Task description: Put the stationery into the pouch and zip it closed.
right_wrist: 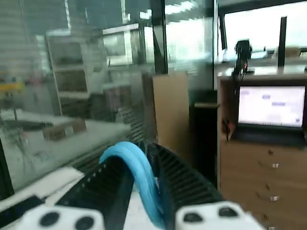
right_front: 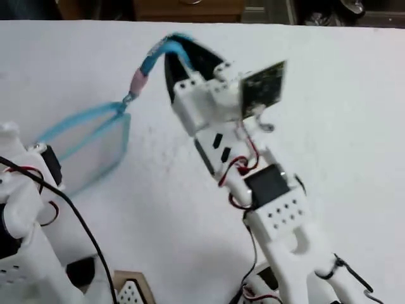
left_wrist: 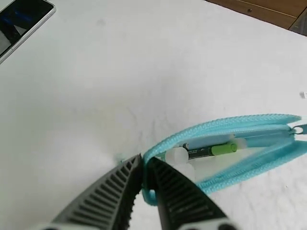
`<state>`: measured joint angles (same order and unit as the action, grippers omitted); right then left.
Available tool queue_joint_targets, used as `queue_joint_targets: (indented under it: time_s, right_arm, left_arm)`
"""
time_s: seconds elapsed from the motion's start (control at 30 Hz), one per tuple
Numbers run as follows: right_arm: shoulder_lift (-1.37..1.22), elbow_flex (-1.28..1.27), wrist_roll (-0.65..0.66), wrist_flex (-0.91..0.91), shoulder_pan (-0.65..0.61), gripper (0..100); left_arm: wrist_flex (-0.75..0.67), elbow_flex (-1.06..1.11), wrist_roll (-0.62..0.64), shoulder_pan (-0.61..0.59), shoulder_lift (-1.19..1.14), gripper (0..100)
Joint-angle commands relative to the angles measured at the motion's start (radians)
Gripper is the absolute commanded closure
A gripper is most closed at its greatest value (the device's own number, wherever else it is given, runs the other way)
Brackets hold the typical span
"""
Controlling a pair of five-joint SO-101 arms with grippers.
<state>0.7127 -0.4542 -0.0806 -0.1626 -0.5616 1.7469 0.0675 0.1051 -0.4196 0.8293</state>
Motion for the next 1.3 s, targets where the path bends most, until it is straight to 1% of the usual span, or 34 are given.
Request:
queue_joint_targets:
  time_s: [0.0, 0.07, 0.13, 0.33, 0.57, 0.7, 0.83, 0.93, 1.03, 1.13, 1.2, 1.27]
  right_arm:
    - [-0.016, 0.242, 0.002, -0.061, -0.024, 98.1]
    - [-0.054, 0.339, 0.002, -0.096, -0.039, 98.1]
    - [-0.101, 0.425, 0.002, -0.120, -0.067, 98.1]
    - [-0.248, 0.638, 0.002, -0.205, -0.142, 98.1]
    - [-0.380, 0.715, 0.005, -0.245, -0.209, 98.1]
    - [-0.446, 0.717, 0.005, -0.240, -0.217, 98.1]
    - [-0.498, 0.718, 0.003, -0.206, -0.213, 98.1]
    - [-0.515, 0.718, 0.005, -0.151, -0.214, 98.1]
    - [-0.516, 0.718, 0.003, -0.134, -0.214, 98.1]
    - [-0.516, 0.718, 0.003, -0.134, -0.214, 98.1]
    - [-0.516, 0.718, 0.003, -0.133, -0.214, 98.1]
    - [-0.518, 0.718, 0.002, -0.119, -0.213, 98.1]
  left_arm:
    - [-0.012, -0.026, 0.006, -0.004, 0.010, 86]
    - [-0.012, -0.028, 0.008, -0.004, 0.010, 84]
    - [-0.012, -0.038, 0.008, -0.004, 0.010, 83]
    - [-0.003, -0.176, 0.008, -0.004, 0.010, 83]
    - [-0.002, -0.292, 0.008, -0.005, 0.010, 83]
    - [0.014, -0.379, 0.020, -0.010, 0.010, 83]
    - [0.035, -0.463, 0.098, -0.093, 0.012, 83]
    - [0.037, -0.523, 0.106, -0.183, 0.012, 83]
    - [0.038, -0.572, 0.106, -0.255, 0.013, 83]
    - [0.038, -0.582, 0.112, -0.328, 0.013, 83]
    - [0.040, -0.578, 0.158, -0.374, 0.030, 83]
    - [0.040, -0.563, 0.189, -0.387, 0.064, 83]
